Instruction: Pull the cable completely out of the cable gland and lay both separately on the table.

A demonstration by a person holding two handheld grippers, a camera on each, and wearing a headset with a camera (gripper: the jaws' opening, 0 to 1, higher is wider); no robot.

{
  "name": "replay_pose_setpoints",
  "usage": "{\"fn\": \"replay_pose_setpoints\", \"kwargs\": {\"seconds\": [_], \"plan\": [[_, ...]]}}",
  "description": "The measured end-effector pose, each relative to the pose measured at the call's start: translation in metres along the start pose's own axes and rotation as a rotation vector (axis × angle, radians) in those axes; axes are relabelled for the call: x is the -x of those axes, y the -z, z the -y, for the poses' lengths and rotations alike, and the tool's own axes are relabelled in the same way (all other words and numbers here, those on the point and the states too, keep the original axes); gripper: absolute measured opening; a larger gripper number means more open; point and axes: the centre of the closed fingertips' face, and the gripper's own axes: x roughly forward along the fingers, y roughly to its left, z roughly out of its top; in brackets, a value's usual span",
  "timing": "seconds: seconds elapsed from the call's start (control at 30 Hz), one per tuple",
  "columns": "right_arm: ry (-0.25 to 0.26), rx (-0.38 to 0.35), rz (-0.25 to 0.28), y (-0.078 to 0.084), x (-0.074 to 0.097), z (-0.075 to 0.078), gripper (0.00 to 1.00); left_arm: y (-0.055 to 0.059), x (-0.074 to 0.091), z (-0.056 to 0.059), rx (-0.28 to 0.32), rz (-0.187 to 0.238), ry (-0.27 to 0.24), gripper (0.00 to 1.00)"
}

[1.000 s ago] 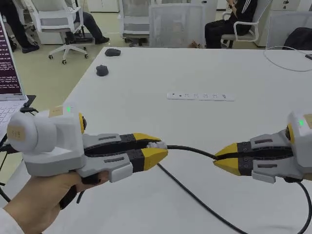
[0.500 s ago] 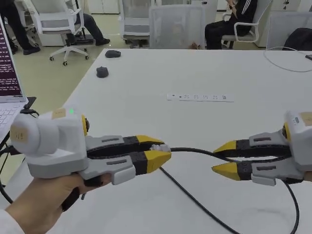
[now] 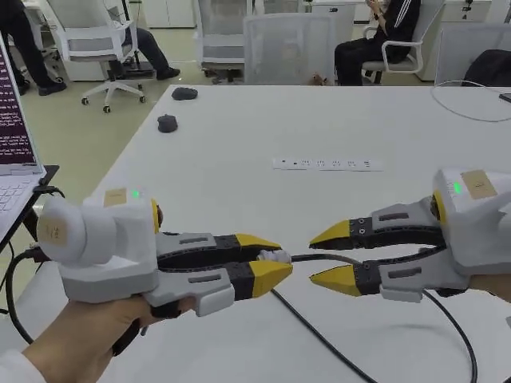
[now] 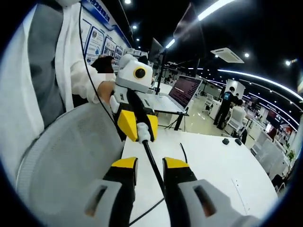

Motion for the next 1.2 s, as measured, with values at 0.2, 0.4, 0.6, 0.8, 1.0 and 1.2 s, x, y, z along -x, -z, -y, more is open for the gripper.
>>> {"fn": "replay_pose_setpoints", "kwargs": {"seconds": [0.2, 0.4, 0.6, 0.8, 1.0, 1.2], "plan": [[-0.021, 0.013, 0.019, -0.004, -0.007, 0.000, 0.14, 0.000, 0.001, -0.001, -0.003, -0.008, 0.005, 0.16], [-0.036, 0.028, 0.026, -0.004, -0.008, -0.001, 0.06, 0.000, 0.000, -0.002, -0.007, -0.009, 0.008, 0.16], [-0.035, 0.046, 0.032, -0.004, -0.006, -0.001, 0.05, -0.002, -0.002, -0.001, -0.002, 0.000, 0.008, 0.16], [-0.024, 0.041, 0.018, 0.002, -0.004, 0.001, 0.04, -0.002, -0.001, -0.001, 0.000, -0.003, 0.005, 0.16], [0.016, 0.002, 0.000, 0.014, 0.004, 0.008, 0.04, -0.002, 0.008, -0.006, 0.014, 0.009, -0.009, 0.16], [0.044, -0.039, -0.014, 0.029, 0.012, 0.011, 0.04, -0.001, 0.014, -0.009, 0.017, 0.006, -0.017, 0.16]]}}
